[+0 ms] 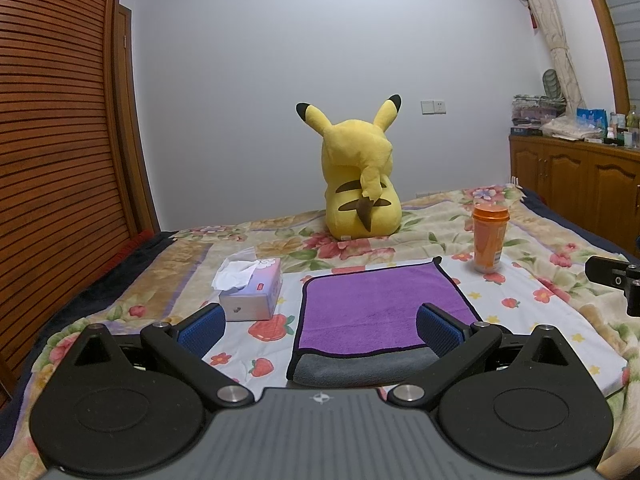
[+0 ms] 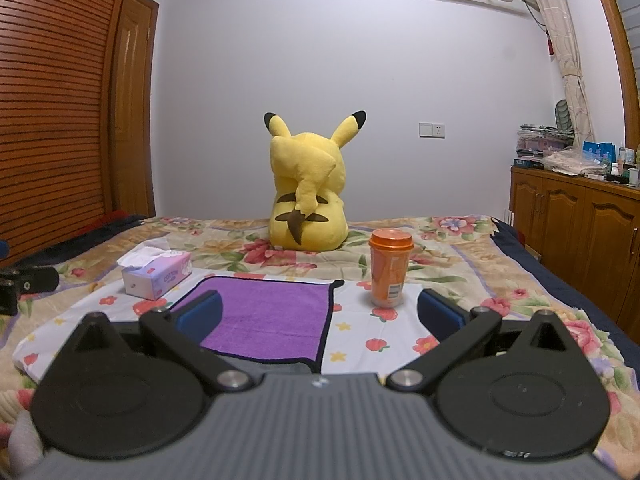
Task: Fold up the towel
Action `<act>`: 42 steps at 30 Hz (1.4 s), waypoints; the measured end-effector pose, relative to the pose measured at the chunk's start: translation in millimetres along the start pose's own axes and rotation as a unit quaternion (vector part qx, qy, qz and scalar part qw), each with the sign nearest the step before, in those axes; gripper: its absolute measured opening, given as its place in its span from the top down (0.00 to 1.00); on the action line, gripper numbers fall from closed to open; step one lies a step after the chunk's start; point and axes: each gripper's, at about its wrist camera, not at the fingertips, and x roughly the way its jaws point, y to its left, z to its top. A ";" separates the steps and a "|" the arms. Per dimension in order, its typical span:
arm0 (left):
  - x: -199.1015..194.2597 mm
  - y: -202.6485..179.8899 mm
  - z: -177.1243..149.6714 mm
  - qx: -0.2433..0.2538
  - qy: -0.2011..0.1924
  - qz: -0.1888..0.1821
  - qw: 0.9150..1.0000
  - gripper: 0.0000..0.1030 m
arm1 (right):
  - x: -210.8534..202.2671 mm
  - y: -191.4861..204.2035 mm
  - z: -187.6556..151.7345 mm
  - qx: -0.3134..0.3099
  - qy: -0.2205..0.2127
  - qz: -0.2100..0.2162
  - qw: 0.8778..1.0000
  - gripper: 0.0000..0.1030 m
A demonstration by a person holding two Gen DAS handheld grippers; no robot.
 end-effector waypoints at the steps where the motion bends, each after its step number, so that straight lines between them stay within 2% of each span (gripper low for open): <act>1: 0.1 0.0 0.0 0.000 0.000 0.000 1.000 0.00 | 0.0 0.0 -0.1 0.000 0.000 0.000 1.000 0.00; 42: -0.1 -0.2 0.0 0.002 0.000 0.001 1.000 0.00 | 1.5 0.7 -3.5 0.002 0.000 -0.002 1.000 0.00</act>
